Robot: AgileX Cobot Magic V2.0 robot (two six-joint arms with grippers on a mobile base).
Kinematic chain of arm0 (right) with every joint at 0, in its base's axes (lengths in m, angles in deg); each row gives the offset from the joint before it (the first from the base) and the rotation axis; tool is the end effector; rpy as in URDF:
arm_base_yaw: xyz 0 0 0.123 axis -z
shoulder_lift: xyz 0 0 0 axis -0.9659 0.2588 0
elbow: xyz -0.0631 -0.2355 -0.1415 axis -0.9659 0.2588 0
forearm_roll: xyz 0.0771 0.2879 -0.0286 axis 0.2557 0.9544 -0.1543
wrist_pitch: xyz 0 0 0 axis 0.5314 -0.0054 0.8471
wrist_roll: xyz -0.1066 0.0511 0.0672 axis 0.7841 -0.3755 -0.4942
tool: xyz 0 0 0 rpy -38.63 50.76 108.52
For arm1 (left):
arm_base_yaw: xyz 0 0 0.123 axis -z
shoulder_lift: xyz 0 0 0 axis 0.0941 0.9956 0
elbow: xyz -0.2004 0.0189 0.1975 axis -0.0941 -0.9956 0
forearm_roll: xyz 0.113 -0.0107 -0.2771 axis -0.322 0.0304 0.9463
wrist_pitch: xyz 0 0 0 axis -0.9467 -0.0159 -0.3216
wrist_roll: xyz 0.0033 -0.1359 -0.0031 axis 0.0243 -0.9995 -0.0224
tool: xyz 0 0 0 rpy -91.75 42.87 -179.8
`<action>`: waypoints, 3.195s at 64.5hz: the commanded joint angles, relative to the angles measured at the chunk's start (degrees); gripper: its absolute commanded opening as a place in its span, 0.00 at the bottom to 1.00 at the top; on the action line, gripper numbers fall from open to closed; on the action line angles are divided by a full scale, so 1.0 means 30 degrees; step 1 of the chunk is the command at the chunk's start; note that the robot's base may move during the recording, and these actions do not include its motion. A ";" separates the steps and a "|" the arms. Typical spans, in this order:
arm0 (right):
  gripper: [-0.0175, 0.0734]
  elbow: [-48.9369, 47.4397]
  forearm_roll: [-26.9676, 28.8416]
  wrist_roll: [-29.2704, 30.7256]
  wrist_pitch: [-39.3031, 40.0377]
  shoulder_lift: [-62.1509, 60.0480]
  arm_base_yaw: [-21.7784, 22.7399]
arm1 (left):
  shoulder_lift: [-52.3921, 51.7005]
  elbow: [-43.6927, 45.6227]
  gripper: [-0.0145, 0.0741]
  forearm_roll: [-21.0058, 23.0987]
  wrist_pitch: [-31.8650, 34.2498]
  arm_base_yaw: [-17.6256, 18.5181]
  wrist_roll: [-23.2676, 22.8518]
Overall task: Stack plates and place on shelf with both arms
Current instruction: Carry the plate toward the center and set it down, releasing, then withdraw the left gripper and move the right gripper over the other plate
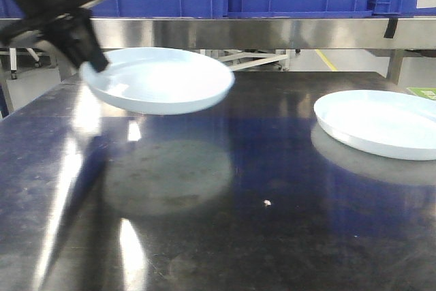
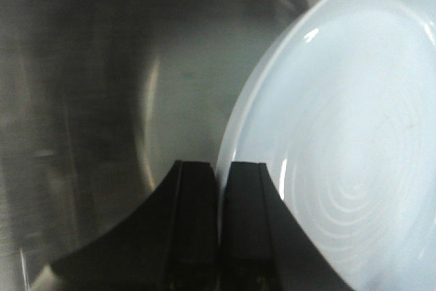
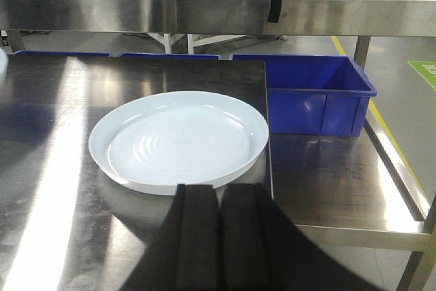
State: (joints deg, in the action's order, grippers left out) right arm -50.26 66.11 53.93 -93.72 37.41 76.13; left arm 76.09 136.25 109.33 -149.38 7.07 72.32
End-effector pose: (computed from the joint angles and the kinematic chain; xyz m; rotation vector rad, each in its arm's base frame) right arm 0.1529 -0.0005 0.1867 0.0467 1.6464 0.0411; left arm 0.4578 -0.1544 0.2073 0.2557 2.8076 -0.6241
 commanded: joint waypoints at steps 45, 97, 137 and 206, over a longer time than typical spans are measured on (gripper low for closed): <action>0.25 0.0022 -0.0083 0.0154 0.1524 -0.0375 0.0072 | -0.1091 0.0523 0.52 -0.1501 0.2440 0.2573 -0.0014; 0.25 0.0022 -0.0083 0.0154 0.1524 -0.0375 0.0072 | -1.5630 -1.7425 0.26 -0.7434 1.9715 0.2472 -0.0014; 0.25 0.0022 -0.0083 0.0154 0.1524 -0.0375 0.0072 | -2.7318 -2.4829 0.26 -0.7364 2.1282 0.0665 -0.0014; 0.25 -0.1643 0.2796 -0.1047 0.1527 -0.0132 0.0072 | -2.7579 -2.4282 0.26 -0.6734 2.1320 -0.0519 -0.0014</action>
State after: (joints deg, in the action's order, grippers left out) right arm -50.99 73.70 50.93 -91.35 37.41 76.13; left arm -6.65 61.21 89.03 -90.77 5.70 72.45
